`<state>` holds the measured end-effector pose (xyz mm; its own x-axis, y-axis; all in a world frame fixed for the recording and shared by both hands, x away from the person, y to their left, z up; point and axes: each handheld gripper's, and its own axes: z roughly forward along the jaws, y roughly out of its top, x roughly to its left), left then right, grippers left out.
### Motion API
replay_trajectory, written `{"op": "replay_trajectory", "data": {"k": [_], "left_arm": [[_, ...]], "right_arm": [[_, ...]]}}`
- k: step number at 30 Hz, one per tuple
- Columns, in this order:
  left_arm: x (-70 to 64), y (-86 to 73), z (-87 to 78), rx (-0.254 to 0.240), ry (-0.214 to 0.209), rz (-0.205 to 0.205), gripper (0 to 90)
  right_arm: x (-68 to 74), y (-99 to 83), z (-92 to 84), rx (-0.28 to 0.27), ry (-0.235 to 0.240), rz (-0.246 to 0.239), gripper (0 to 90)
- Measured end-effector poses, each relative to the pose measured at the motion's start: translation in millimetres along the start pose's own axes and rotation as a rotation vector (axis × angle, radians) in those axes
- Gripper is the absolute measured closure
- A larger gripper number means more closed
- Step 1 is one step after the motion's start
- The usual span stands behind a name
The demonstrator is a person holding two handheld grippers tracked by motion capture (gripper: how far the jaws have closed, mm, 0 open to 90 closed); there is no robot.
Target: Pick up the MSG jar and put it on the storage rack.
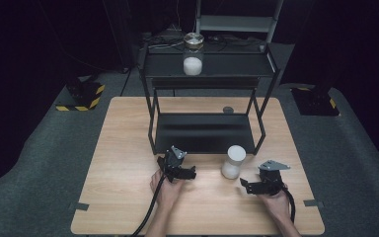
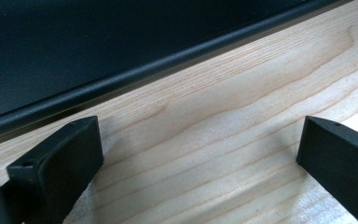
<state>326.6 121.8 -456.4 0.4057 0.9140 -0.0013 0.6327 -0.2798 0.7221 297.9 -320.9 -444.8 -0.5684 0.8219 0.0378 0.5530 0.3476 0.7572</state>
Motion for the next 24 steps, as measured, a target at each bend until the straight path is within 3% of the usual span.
{"op": "replay_trajectory", "data": {"k": [14, 24], "left_arm": [[0.0, 0.0, 0.0, 0.0, 0.0, 0.0, 0.2], [0.0, 0.0, 0.0, 0.0, 0.0, 0.0, 0.2]], "right_arm": [[9.1, 9.5, 8.8, -0.018, 0.057, -0.014, 2.7], [16.8, 18.1, 15.4, -0.047, 0.064, -0.02, 4.6]]}}
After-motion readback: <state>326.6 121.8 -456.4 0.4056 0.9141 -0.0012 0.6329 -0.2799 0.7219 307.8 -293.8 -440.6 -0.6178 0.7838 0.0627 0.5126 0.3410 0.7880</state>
